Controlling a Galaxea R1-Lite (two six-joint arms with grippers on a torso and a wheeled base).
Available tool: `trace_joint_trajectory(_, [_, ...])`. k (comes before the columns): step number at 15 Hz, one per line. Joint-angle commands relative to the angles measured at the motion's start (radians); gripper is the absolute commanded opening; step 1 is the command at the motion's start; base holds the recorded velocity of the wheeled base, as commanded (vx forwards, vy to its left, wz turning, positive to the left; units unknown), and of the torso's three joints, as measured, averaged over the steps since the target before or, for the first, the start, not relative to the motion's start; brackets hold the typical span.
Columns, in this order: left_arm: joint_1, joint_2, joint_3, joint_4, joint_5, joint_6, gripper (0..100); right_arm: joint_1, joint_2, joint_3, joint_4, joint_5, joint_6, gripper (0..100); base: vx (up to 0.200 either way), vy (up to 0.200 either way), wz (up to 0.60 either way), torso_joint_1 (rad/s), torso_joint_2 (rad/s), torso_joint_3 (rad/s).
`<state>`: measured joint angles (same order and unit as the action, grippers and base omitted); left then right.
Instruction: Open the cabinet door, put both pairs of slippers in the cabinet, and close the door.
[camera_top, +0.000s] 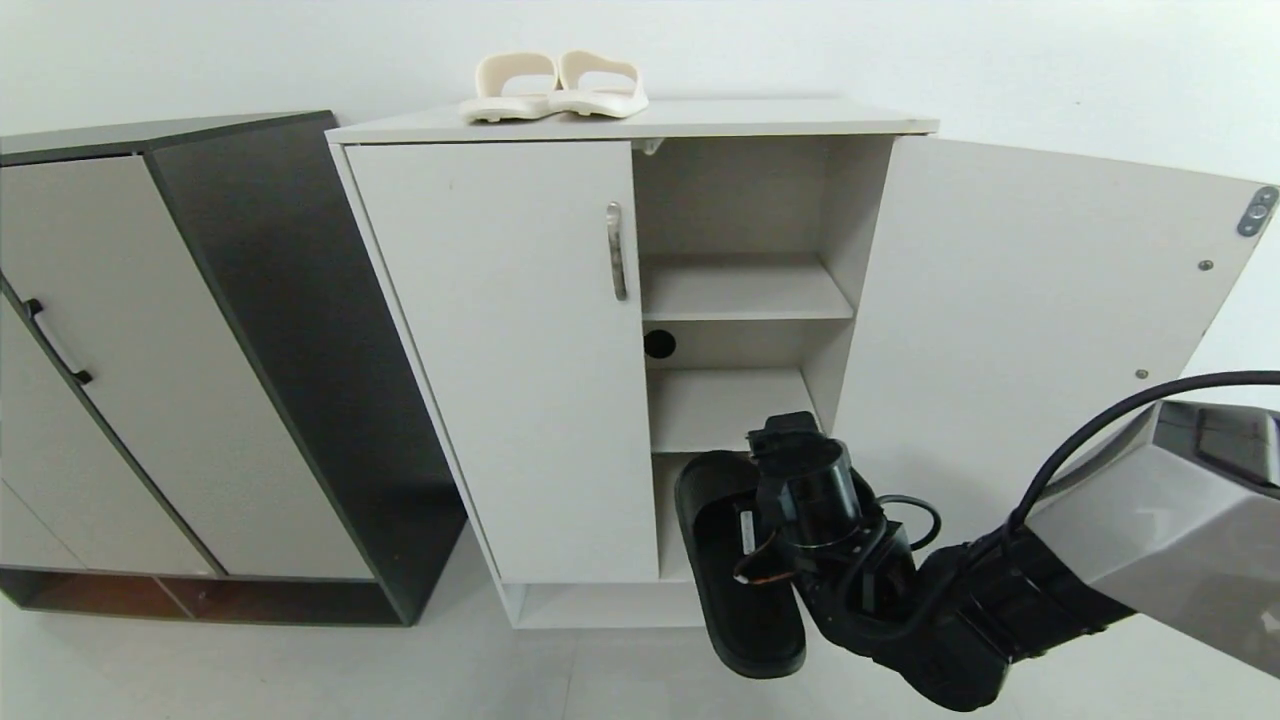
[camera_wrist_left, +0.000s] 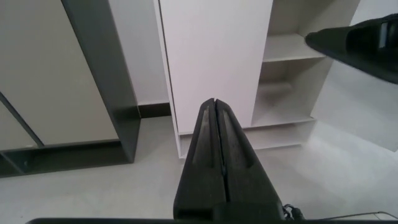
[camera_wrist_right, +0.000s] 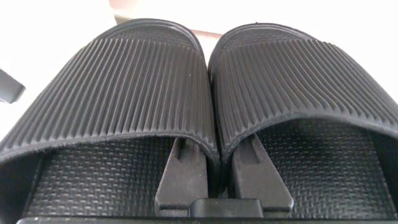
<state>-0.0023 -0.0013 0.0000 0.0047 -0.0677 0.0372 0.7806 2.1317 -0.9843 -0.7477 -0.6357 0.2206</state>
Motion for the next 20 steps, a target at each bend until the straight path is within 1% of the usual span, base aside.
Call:
trace_joint_trajectory(1, [0.001, 0.003, 0.0, 0.0, 0.0, 0.001, 0, -0.009, 0.053, -0.044, 0.004, -0.001, 0.031, 0, 0.0, 0.0, 0.0, 0.002, 0.0, -0.139])
trace_joint_trajectory(3, [0.001, 0.003, 0.0, 0.0, 0.0, 0.0, 0, -0.017, 0.083, -0.068, 0.004, -0.001, 0.055, 0, 0.0, 0.0, 0.0, 0.005, 0.0, -0.171])
trace_joint_trajectory(11, [0.001, 0.003, 0.0, 0.0, 0.0, 0.0, 0, -0.032, 0.145, -0.1, -0.01, -0.002, 0.078, 0, 0.0, 0.0, 0.0, 0.001, 0.0, -0.193])
trace_joint_trajectory(14, [0.001, 0.003, 0.0, 0.0, 0.0, 0.0, 0, -0.034, 0.159, -0.1, -0.098, -0.015, 0.065, 0, 0.0, 0.0, 0.0, 0.005, 0.0, -0.189])
trace_joint_trajectory(17, [0.001, 0.003, 0.0, 0.0, 0.0, 0.0, 0, -0.032, 0.155, -0.076, -0.303, -0.053, -0.032, 0, 0.0, 0.0, 0.0, -0.001, 0.0, -0.035])
trace_joint_trajectory(18, [0.001, 0.003, 0.0, 0.0, 0.0, 0.0, 0, -0.032, 0.155, -0.074, -0.358, -0.061, -0.046, 0, 0.0, 0.0, 0.0, 0.0, 0.0, 0.0])
trace_joint_trajectory(20, [0.001, 0.003, 0.0, 0.0, 0.0, 0.0, 0, -0.034, 0.154, -0.076, -0.404, -0.064, -0.052, 0, 0.0, 0.0, 0.0, 0.0, 0.0, 0.0])
